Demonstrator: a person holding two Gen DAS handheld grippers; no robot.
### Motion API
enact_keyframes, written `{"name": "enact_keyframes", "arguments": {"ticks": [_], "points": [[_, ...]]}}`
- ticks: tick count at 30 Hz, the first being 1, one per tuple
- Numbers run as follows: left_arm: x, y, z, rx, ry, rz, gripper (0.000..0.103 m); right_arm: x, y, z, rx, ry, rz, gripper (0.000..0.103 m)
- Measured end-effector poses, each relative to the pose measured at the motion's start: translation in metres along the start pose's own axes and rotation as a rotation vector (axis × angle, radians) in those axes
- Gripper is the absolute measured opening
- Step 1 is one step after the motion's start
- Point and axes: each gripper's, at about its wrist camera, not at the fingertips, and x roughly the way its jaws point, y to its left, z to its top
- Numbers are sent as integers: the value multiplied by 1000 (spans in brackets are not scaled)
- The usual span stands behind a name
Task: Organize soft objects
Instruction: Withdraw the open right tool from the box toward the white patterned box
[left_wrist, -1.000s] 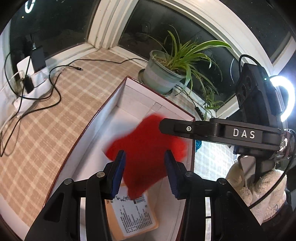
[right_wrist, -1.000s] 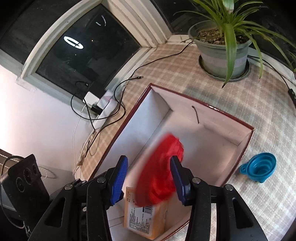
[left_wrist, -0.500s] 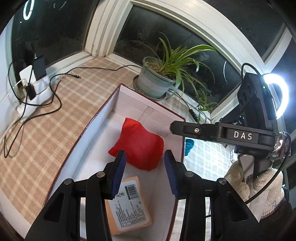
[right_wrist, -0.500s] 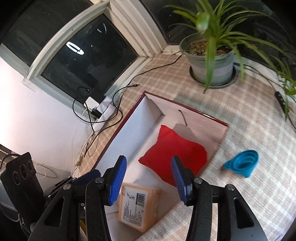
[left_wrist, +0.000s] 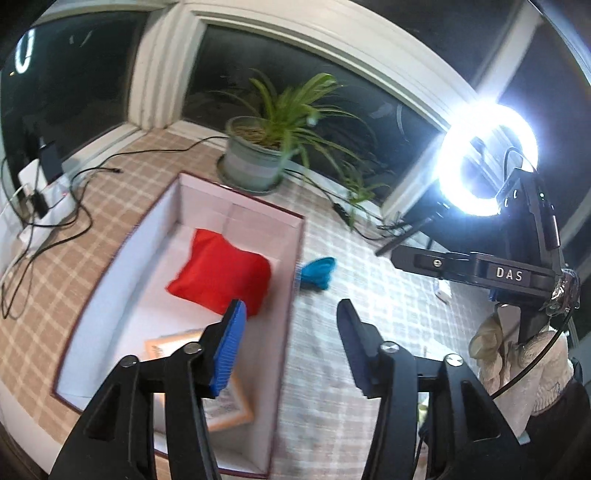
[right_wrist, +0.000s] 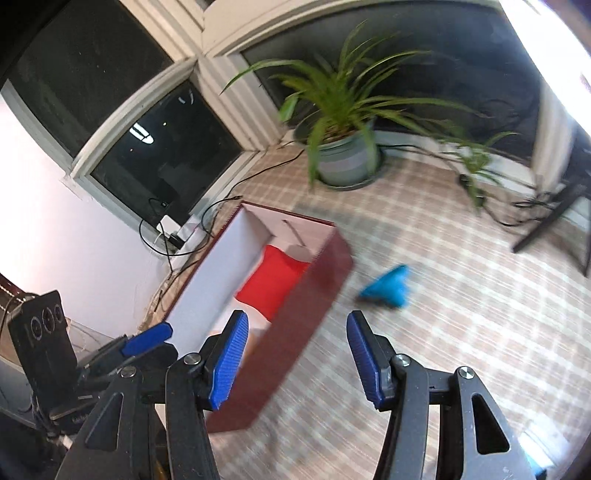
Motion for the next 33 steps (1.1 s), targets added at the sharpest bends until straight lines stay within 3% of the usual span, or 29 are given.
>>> {"name": "enact_keyframes", "arguments": {"ticks": [6, 13, 25, 33], "points": [[6, -36, -15, 52, 28, -52, 52, -59, -41, -35, 52, -92, -24, 70], [20, -80, -38, 107, 83, -113, 52, -118, -95, -88, 153, -155, -62, 76], [44, -140, -74, 188, 175, -187, 53, -186, -162, -171, 282, -212, -114, 77], [55, -168, -79, 206, 185, -205, 52, -222, -214, -198, 416, -264, -131, 77]]}}
